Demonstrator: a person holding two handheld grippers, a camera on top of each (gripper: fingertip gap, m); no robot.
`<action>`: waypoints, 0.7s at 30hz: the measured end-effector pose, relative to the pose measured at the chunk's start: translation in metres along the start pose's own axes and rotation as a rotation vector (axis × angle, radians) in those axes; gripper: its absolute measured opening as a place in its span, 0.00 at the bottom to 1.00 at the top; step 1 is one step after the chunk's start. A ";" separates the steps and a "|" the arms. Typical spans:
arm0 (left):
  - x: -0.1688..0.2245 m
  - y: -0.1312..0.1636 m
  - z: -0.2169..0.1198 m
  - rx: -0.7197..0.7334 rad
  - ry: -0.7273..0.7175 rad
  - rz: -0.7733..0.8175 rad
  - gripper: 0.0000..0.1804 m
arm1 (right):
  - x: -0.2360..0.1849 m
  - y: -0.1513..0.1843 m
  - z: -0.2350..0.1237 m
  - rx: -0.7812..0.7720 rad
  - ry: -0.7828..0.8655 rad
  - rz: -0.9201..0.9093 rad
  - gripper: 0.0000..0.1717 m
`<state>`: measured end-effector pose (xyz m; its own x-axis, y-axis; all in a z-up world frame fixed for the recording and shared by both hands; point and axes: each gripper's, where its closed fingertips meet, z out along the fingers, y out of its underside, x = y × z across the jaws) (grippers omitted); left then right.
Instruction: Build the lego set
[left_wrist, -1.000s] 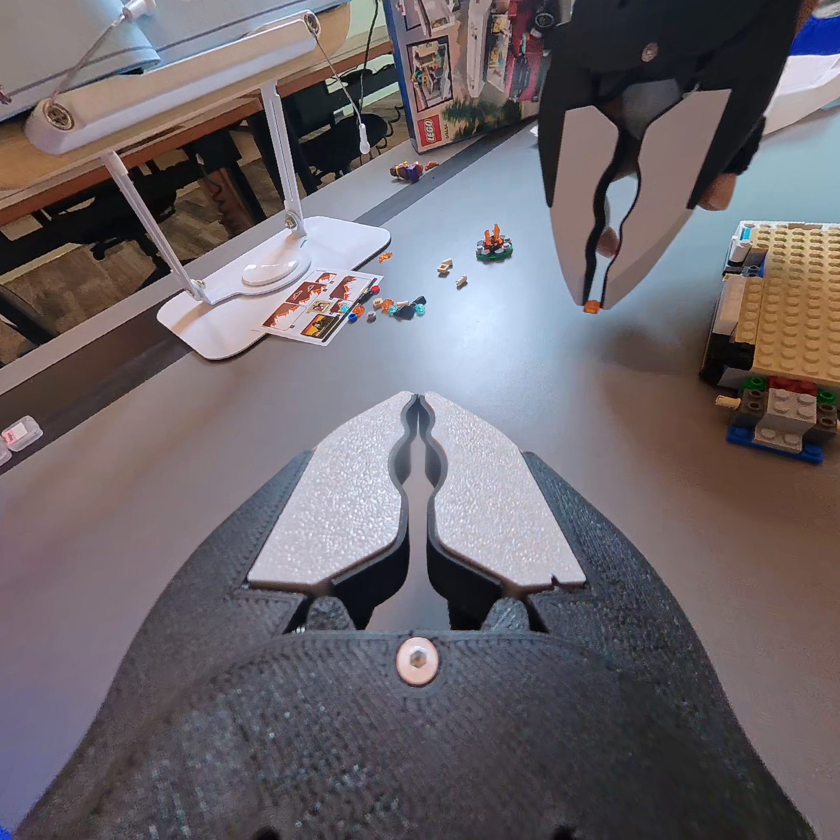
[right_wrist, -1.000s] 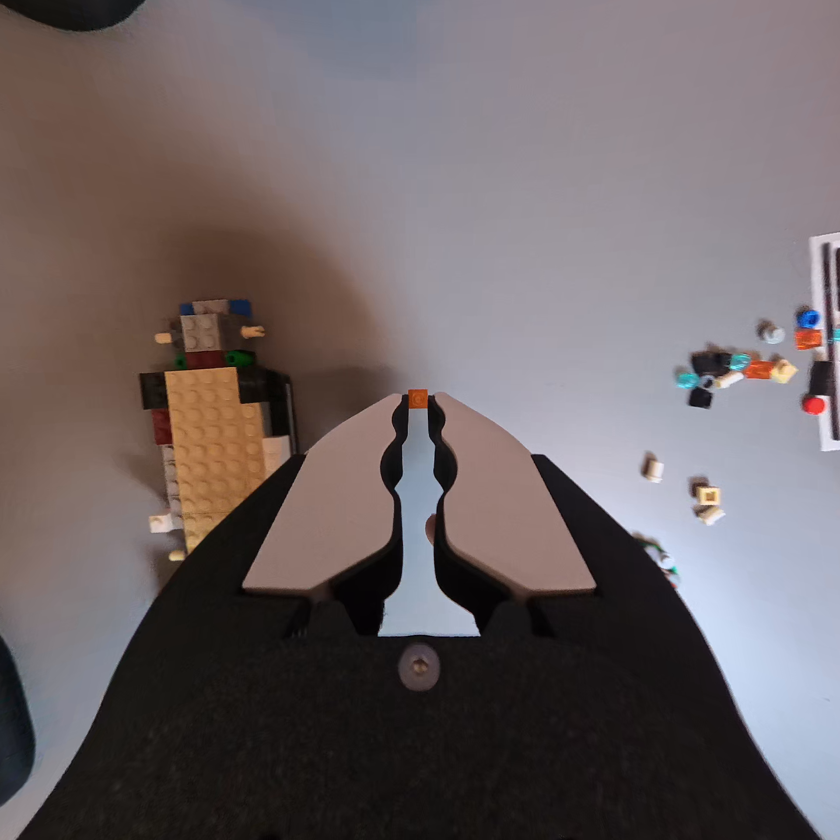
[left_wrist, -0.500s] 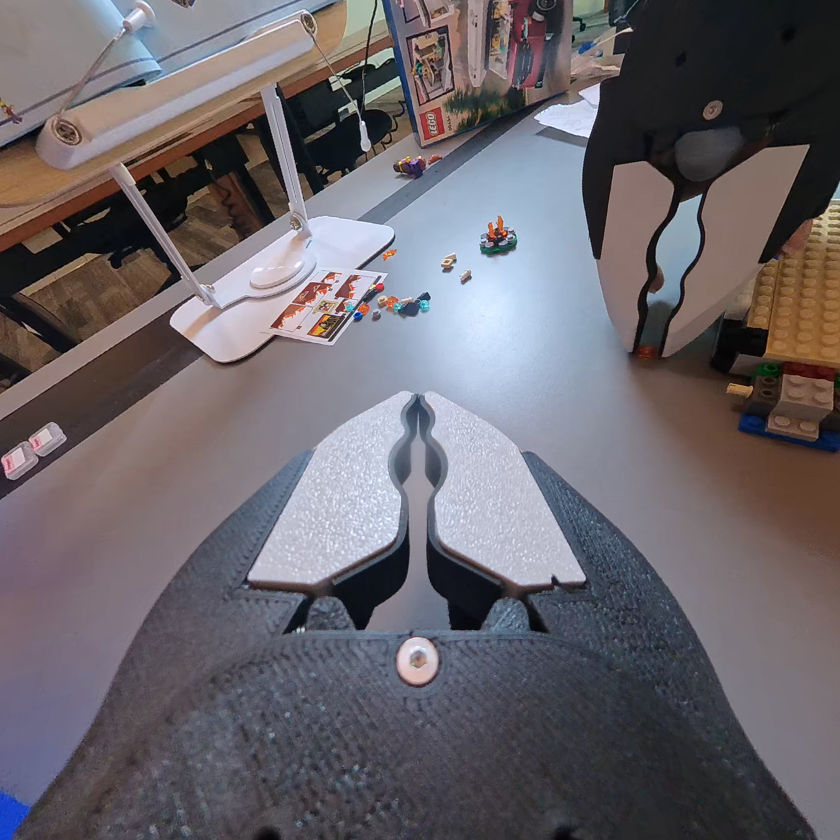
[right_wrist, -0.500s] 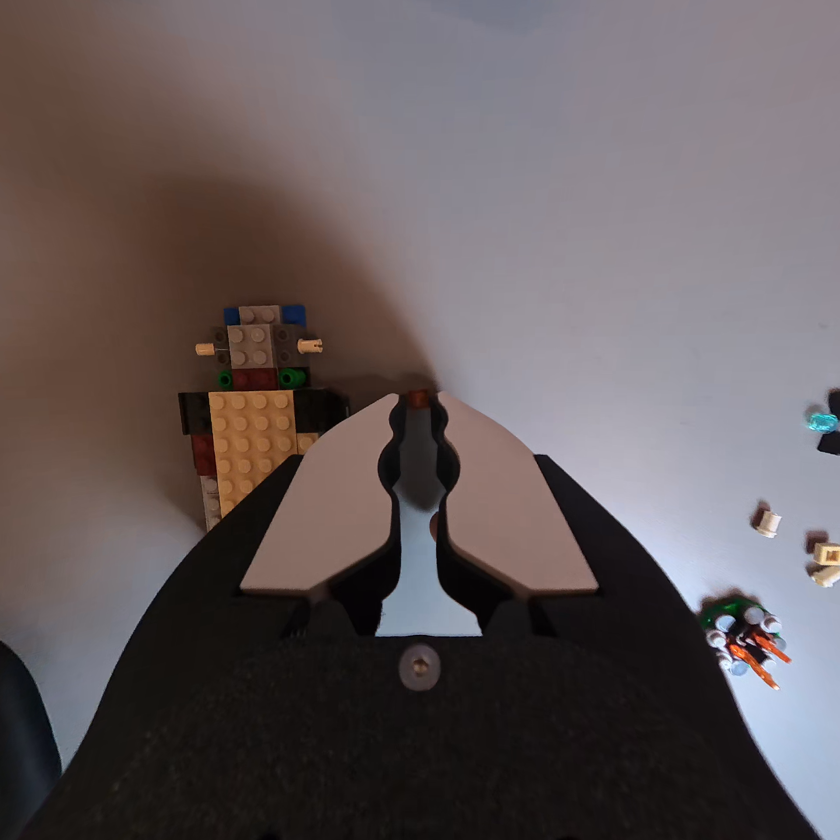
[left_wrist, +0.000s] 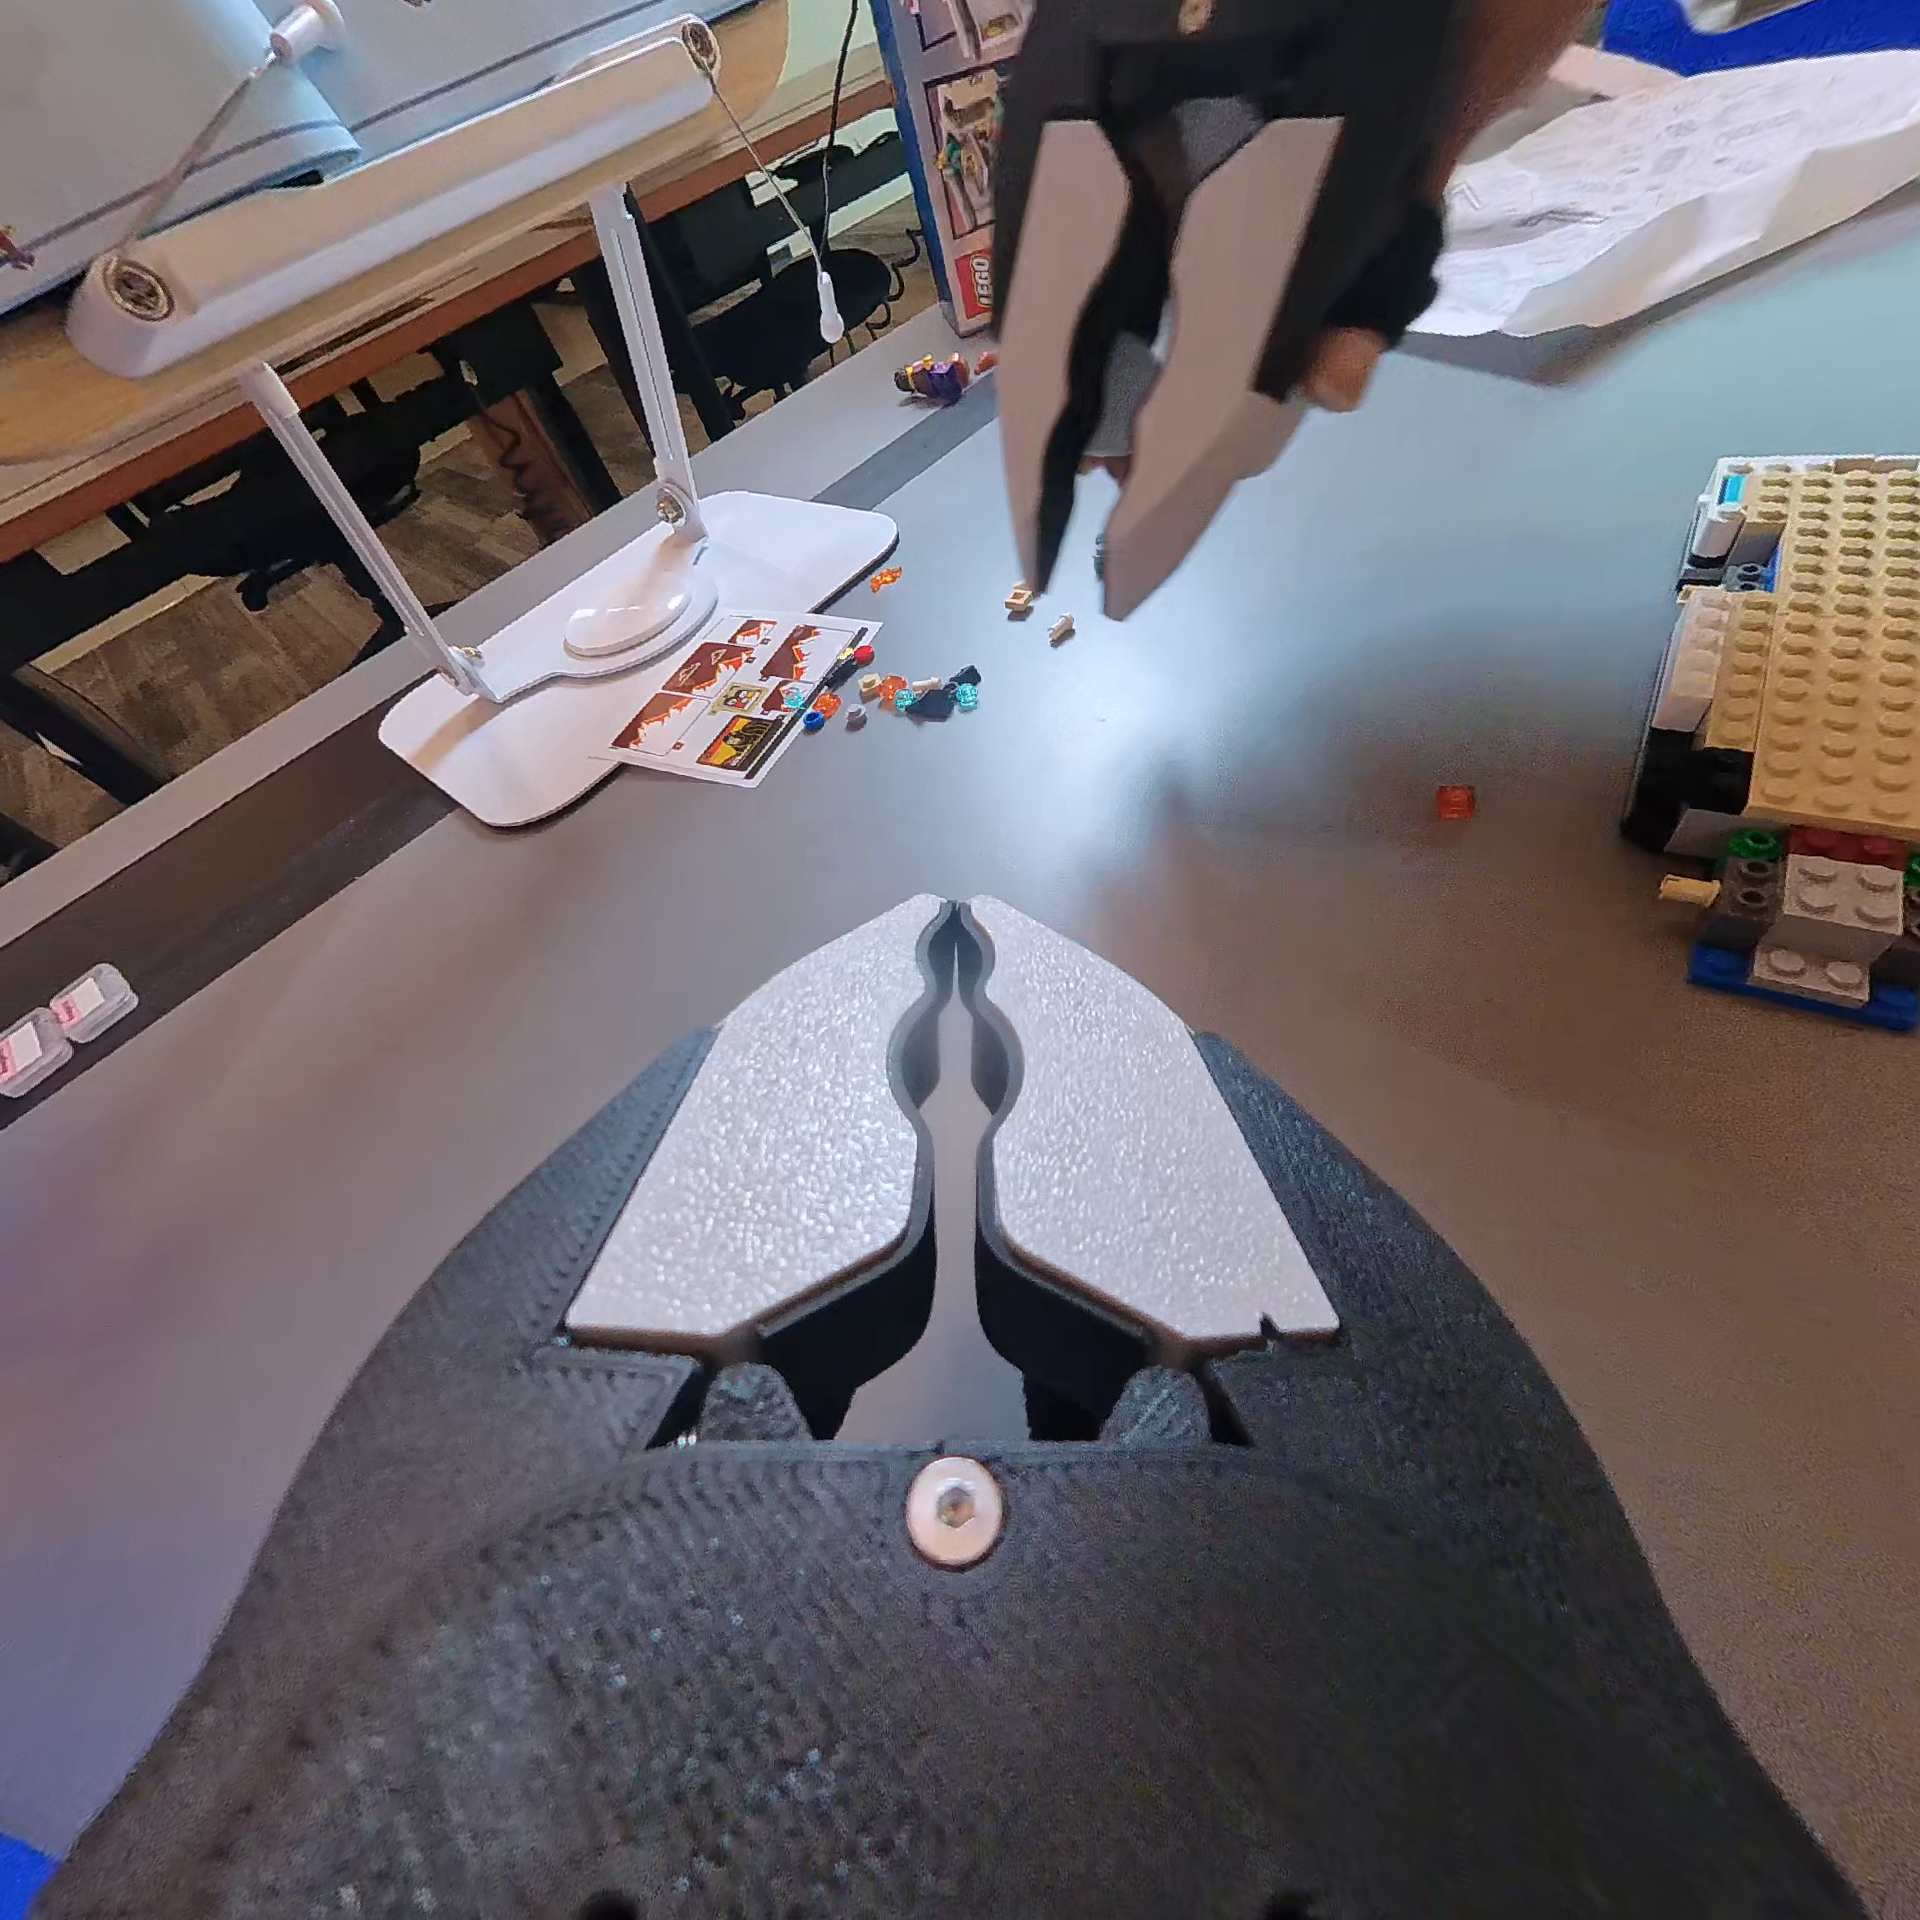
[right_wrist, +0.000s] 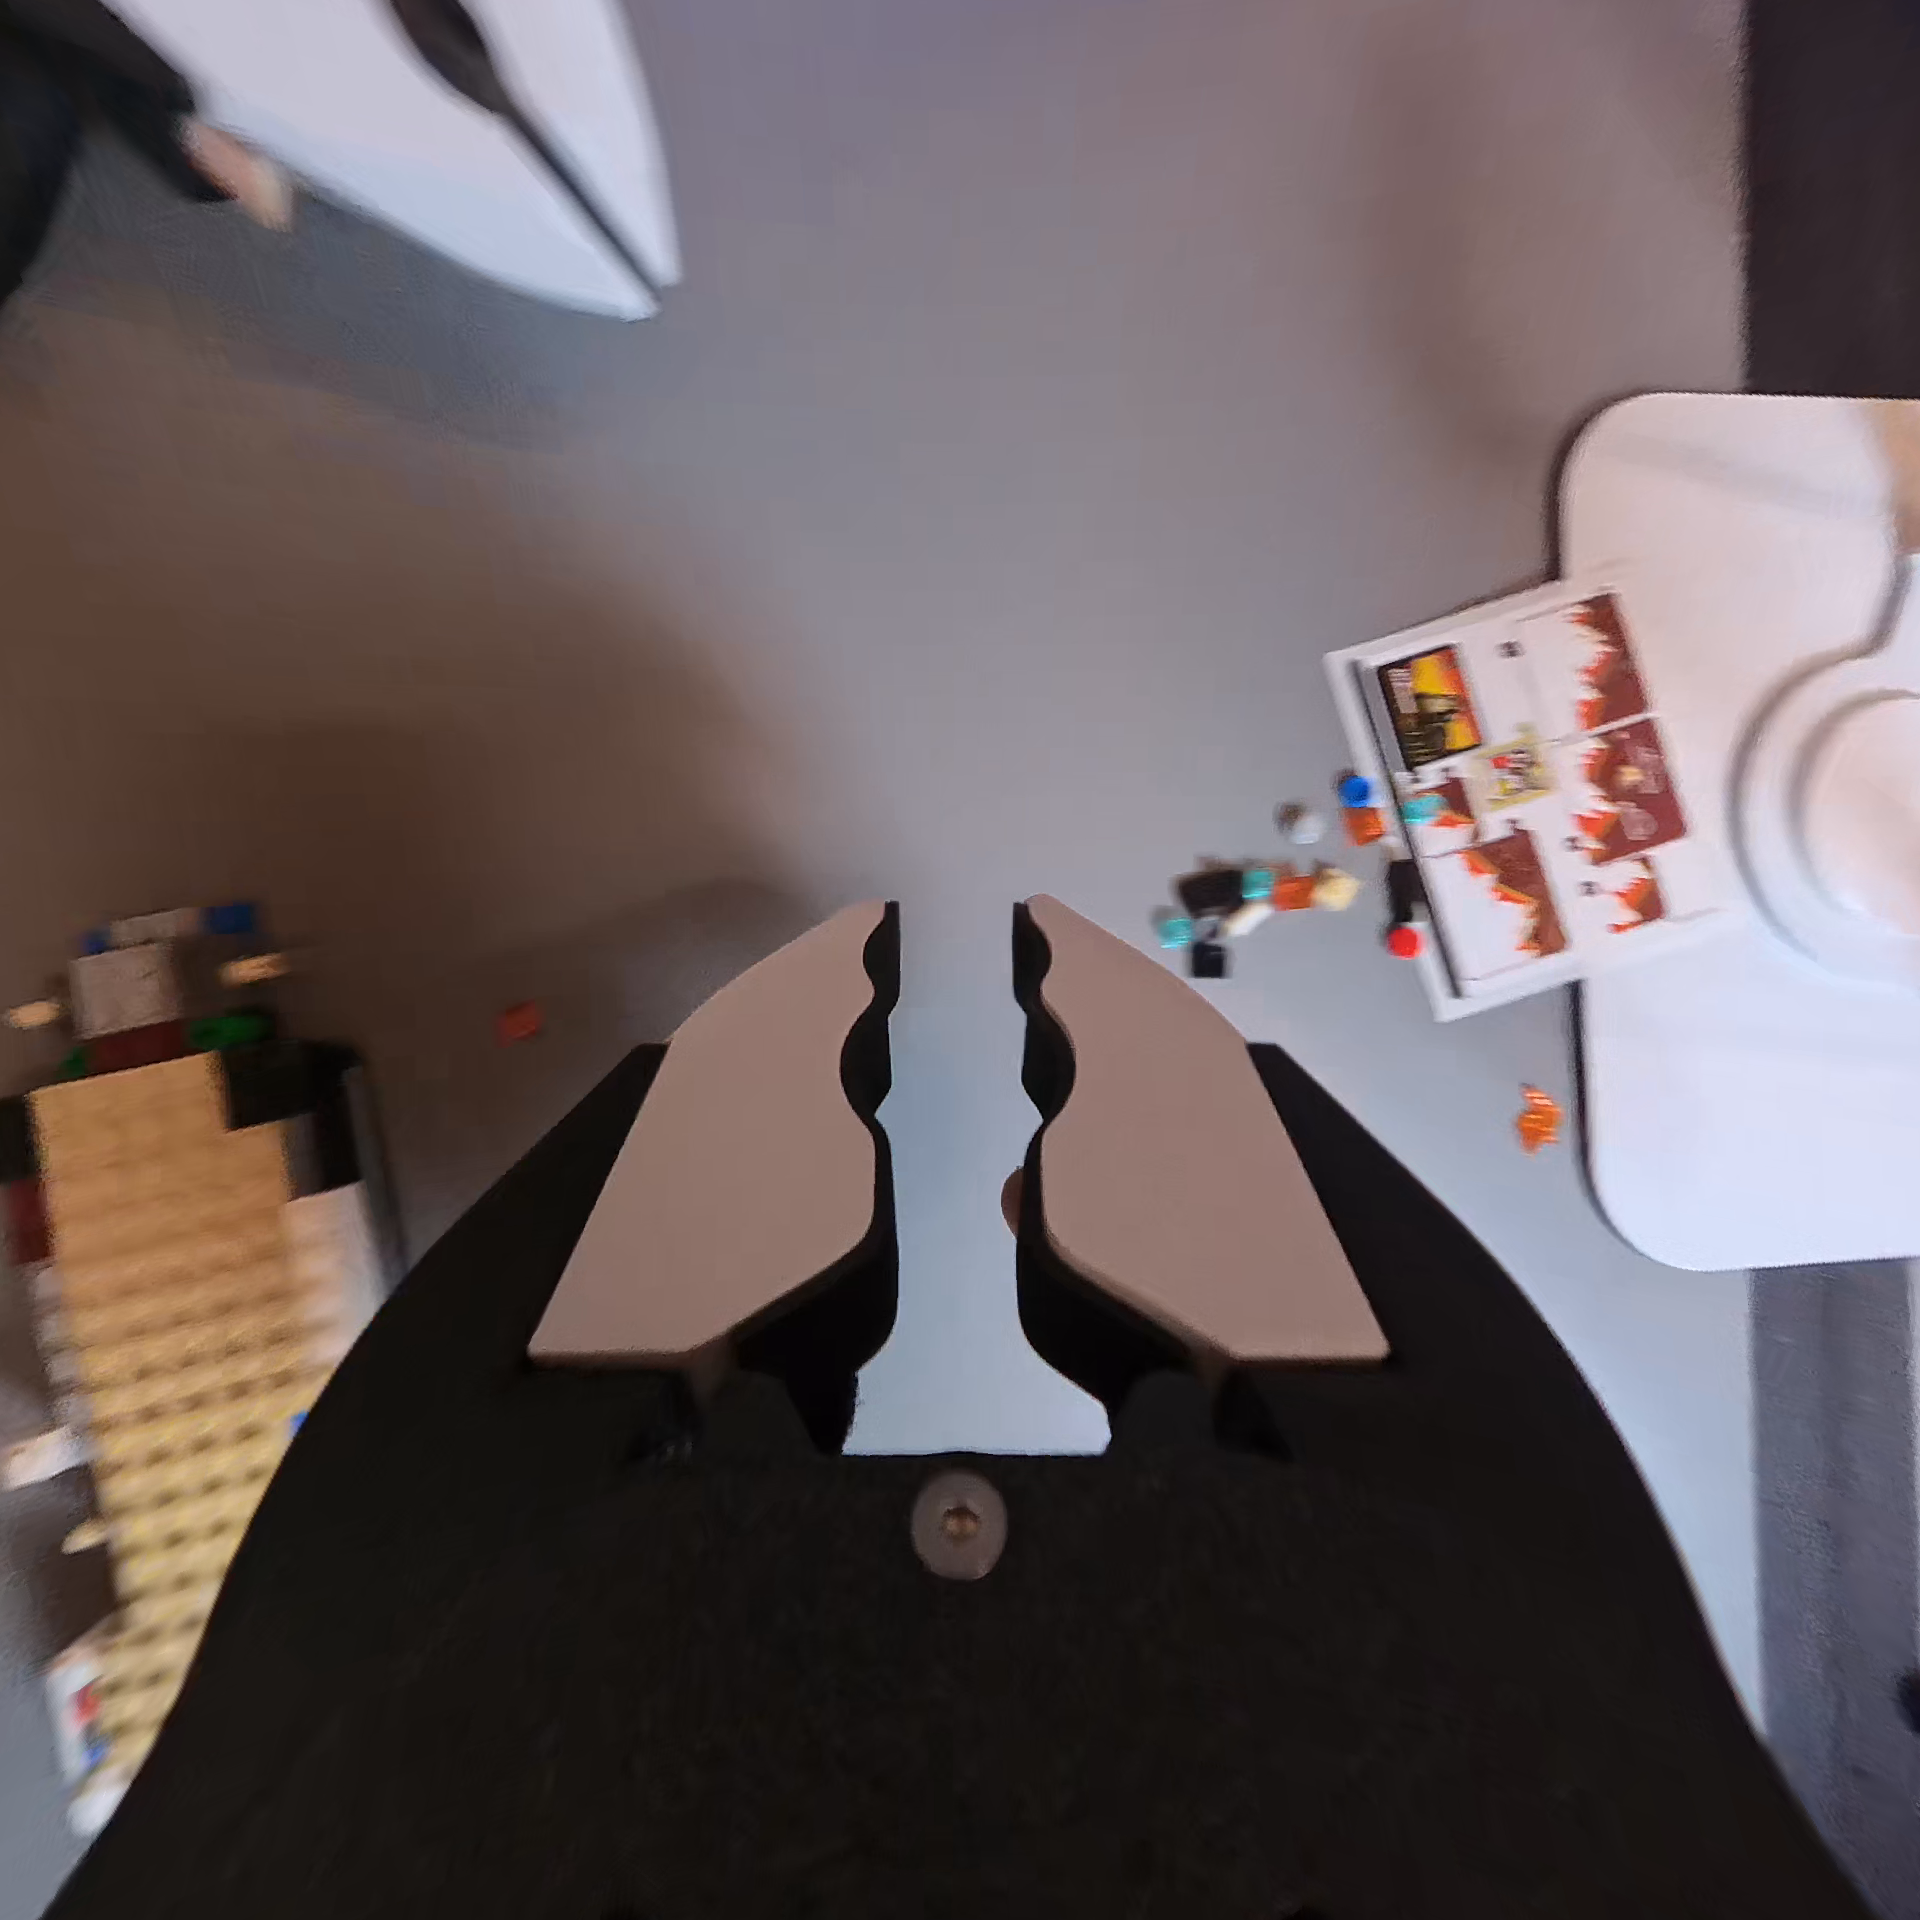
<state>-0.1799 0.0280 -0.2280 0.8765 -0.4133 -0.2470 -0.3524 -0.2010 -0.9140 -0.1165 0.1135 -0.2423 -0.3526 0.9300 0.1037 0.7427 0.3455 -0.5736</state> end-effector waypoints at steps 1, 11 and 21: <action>0.000 0.000 0.000 0.000 0.000 -0.001 0.00 | 0.015 -0.001 0.004 0.001 0.026 0.006 0.12; -0.001 0.001 0.000 0.002 0.009 -0.021 0.00 | 0.092 0.006 0.049 -0.087 0.016 0.017 0.07; 0.004 0.002 0.002 0.000 0.039 -0.030 0.00 | 0.097 0.010 0.059 -0.149 -0.066 -0.004 0.06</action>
<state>-0.1764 0.0273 -0.2316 0.8731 -0.4415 -0.2067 -0.3260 -0.2137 -0.9209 -0.1771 0.1996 -0.2862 -0.3886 0.9201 0.0492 0.8159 0.3685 -0.4457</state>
